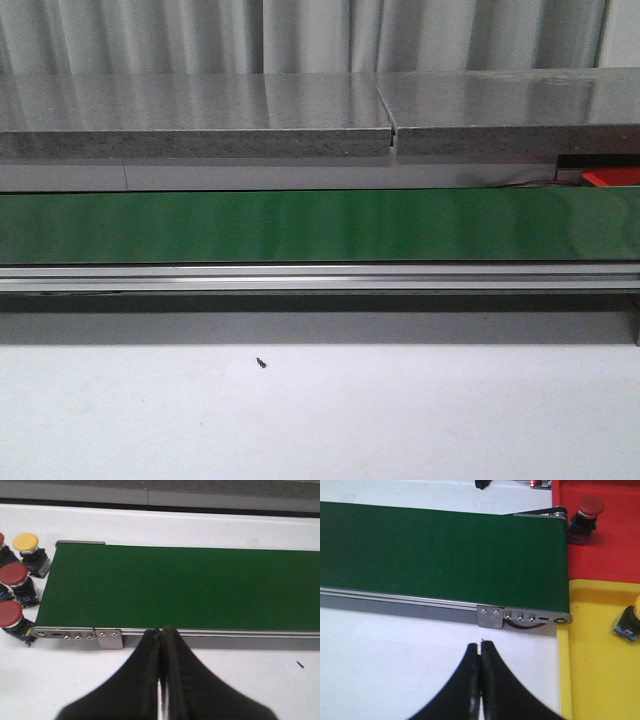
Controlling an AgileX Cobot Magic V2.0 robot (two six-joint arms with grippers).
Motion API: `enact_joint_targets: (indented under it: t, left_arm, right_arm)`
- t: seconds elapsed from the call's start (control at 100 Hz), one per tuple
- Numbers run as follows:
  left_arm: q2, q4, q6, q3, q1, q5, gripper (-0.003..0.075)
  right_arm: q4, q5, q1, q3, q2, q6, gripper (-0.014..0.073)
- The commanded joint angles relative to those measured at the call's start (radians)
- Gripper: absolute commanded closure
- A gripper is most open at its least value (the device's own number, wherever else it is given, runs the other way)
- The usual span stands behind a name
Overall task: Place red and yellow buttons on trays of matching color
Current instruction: 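Move the left gripper over the next red button on the table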
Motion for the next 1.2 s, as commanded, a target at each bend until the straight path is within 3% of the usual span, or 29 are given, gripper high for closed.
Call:
enact_joint_targets:
  t: [0.0, 0.28, 0.37, 0.52, 0.59, 1.05, 1.19]
  left_arm:
    - [0.084, -0.015, -0.015, -0.079, 0.052, -0.047, 0.0739]
    - [0.38, -0.127, 0.0, -0.242, 0.28, 0.003, 0.0713]
    - [0.458, -0.14, 0.007, -0.295, 0.335, 0.034, 0.0605]
    - [0.573, -0.14, 0.009, -0.383, 0.403, 0.057, 0.0305]
    - [0.623, -0.14, 0.009, -0.424, 0.426, 0.072, 0.0238]
    - [1.008, -0.176, -0.021, -0.757, 0.502, 0.371, 0.026]
    - [1.09, -0.158, -0.04, -0.786, 0.502, 0.391, 0.026]
  right_arm:
    - [0.008, -0.038, 0.002, -0.024, -0.003, -0.012, 0.0664]
    - [0.008, 0.002, 0.002, -0.024, -0.003, -0.012, 0.0664]
    - [0.014, 0.003, 0.002, -0.024, -0.003, -0.012, 0.0664]
    - [0.039, 0.003, 0.002, -0.024, -0.003, -0.012, 0.0664]
    - [0.039, 0.003, 0.002, -0.024, -0.003, -0.012, 0.0664]
    - [0.039, 0.003, 0.002, -0.024, -0.003, -0.012, 0.0664]
    - [0.039, 0.002, 0.002, -0.024, -0.003, -0.012, 0.0664]
